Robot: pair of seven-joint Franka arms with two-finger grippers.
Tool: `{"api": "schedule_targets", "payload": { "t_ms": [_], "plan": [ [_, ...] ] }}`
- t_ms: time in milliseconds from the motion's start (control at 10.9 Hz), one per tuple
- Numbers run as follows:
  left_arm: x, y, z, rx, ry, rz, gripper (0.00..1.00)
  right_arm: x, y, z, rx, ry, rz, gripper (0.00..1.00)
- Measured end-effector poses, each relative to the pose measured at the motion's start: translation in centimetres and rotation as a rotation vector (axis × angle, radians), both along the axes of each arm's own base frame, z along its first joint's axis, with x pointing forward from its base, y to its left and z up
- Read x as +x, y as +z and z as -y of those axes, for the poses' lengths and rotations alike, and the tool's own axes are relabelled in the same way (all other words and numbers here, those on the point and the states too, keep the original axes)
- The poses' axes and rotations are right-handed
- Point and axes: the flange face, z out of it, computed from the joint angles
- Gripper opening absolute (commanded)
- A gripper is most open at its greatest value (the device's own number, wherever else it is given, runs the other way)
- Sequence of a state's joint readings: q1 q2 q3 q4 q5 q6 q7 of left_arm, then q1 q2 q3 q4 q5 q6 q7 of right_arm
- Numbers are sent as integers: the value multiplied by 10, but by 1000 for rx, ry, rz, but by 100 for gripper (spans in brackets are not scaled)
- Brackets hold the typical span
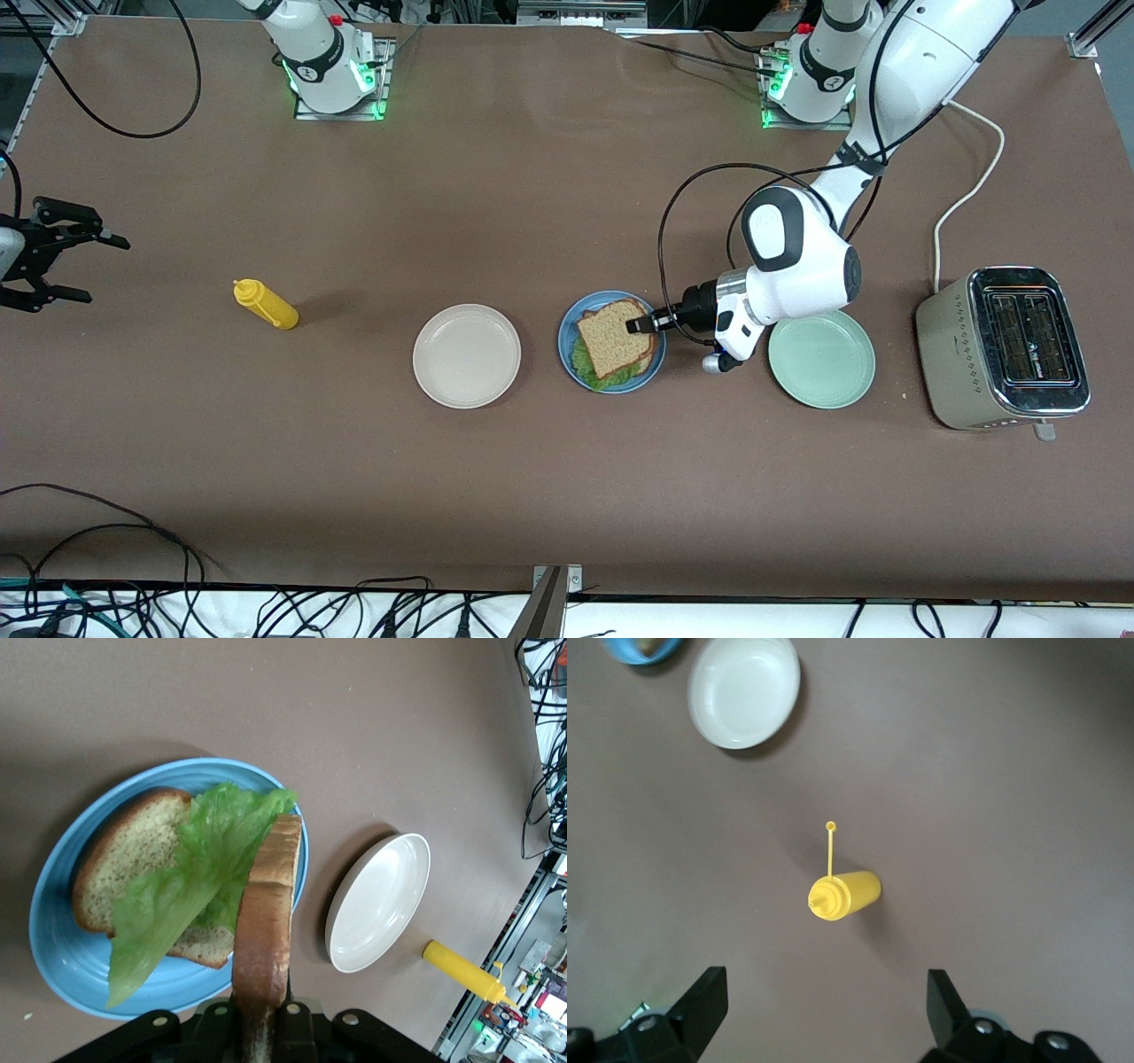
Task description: Make sandwich in blue plate with both arms
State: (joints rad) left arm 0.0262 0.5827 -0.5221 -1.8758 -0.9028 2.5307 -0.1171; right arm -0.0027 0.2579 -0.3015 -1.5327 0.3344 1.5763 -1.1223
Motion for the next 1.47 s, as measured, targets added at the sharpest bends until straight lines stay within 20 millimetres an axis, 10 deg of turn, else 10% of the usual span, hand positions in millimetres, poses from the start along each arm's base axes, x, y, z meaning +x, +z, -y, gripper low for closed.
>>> {"api": "schedule_targets", "payload": {
  "t_ms": [460, 552, 736, 1471],
  "plan": [
    [-4, 1, 13, -5, 13, 7, 0, 2, 27, -128, -378, -447, -175, 100],
    [-5, 1, 16, -5, 8, 7, 14, -1, 26, -141, -437, -504, -189, 100],
    [-8, 0, 21, -5, -1, 6, 100, -2, 26, -145, -466, -559, -195, 100],
    [5, -9, -9, 49, -10, 26, 100, -10, 34, -164, -529, -673, -180, 100]
  ]
}}
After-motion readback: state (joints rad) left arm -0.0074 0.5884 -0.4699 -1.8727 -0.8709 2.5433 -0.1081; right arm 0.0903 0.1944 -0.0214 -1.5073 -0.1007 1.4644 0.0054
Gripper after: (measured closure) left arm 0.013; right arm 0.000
